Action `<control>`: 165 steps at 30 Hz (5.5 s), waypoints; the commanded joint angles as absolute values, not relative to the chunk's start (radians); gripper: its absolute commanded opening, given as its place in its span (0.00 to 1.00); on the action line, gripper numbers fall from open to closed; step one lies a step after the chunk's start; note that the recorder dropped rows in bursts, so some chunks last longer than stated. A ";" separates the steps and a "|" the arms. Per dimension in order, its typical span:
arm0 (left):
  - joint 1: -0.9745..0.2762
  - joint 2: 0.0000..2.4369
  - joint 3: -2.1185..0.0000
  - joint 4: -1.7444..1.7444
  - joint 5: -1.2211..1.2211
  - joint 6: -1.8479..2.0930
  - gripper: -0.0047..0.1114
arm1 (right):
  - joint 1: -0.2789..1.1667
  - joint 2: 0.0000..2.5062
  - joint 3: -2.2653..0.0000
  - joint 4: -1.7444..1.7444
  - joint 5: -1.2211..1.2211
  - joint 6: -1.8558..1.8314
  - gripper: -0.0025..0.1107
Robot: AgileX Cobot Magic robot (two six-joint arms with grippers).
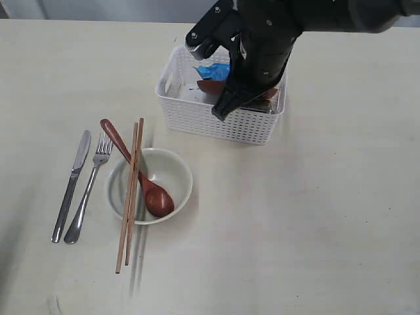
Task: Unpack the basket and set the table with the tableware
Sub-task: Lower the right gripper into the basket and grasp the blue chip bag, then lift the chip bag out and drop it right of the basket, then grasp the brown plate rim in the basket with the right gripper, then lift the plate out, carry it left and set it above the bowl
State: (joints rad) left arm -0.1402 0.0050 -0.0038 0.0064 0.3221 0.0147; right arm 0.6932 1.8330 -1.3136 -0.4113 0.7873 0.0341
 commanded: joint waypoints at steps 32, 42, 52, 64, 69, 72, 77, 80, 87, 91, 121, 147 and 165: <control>-0.137 0.000 0.000 0.000 0.321 0.011 0.04 | 0.716 2.050 -1.558 -0.552 0.675 0.348 0.57; -0.137 0.000 0.000 0.000 0.321 0.011 0.04 | 0.716 2.054 -1.558 -0.582 0.664 0.355 0.15; -0.137 0.000 0.000 0.000 0.321 0.011 0.04 | 0.723 1.972 -1.558 -0.650 0.741 0.353 0.02; -0.137 0.000 0.000 0.000 0.321 0.011 0.04 | 0.723 1.782 -1.558 -0.763 0.985 0.353 0.02; -0.137 0.000 0.000 0.000 0.321 0.011 0.04 | 0.675 1.708 -1.499 -0.794 1.088 0.362 0.02; -0.137 0.000 0.000 0.000 0.321 0.011 0.04 | 0.625 1.669 -1.422 -0.765 1.096 0.397 0.02; -0.137 0.000 0.000 0.000 0.321 0.011 0.04 | 0.562 1.658 -1.303 -0.649 1.008 0.369 0.13; -0.137 0.000 0.000 0.000 0.321 0.011 0.04 | 0.560 1.658 -1.278 -0.625 0.962 0.366 0.36; -0.137 0.000 0.000 0.000 0.321 0.011 0.04 | 0.560 1.658 -1.278 -0.609 0.961 0.349 0.55; -0.137 0.000 0.000 0.000 0.321 0.011 0.04 | 0.560 1.656 -1.278 -0.418 0.931 0.162 0.52; -0.137 0.000 0.000 0.000 0.321 0.011 0.04 | 0.612 1.869 -1.388 -0.163 0.701 -0.276 0.52; -0.137 0.000 0.000 0.000 0.321 0.011 0.04 | 0.587 1.951 -1.388 -0.552 0.691 0.095 0.02; -0.137 0.000 0.000 0.000 0.321 0.011 0.04 | 0.541 1.935 -1.398 -0.771 0.828 0.324 0.02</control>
